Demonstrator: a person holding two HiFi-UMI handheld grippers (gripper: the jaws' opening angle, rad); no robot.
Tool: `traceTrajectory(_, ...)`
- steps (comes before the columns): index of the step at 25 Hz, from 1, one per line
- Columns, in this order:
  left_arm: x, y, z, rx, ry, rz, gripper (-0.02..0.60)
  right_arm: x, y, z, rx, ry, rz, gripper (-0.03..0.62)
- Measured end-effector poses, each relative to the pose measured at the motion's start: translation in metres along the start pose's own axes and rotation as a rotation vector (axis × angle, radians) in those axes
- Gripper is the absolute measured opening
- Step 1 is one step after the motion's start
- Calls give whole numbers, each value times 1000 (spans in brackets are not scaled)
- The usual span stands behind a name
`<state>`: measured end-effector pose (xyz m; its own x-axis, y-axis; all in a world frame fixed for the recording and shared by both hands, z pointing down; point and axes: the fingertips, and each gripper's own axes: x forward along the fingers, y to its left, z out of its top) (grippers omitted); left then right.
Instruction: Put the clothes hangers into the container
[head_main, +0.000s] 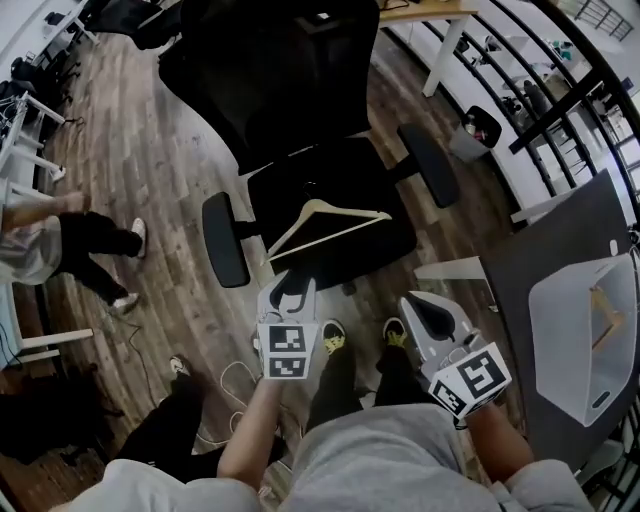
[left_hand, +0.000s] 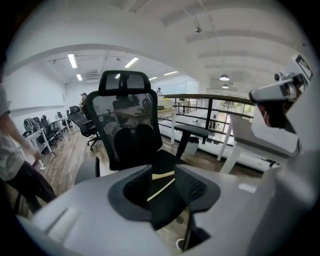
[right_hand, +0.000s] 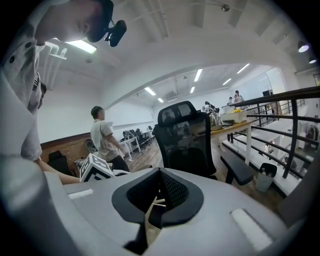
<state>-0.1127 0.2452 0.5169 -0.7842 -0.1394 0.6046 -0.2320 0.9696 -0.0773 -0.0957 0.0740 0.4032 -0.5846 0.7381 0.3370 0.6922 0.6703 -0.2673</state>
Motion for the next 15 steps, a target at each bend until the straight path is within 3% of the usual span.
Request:
traceTrajectory(5,74,29,-49,77,90,18,163,34,-17,-43,43,84,-42,0)
traceTrajectory(9,129,39,-90,69,157,-37,199,61,-26,-79,77,132,-56,-1)
traceTrajectory(15,205,51,-161,135,270,-86,199,97,-35,-133,133,205,-50,0)
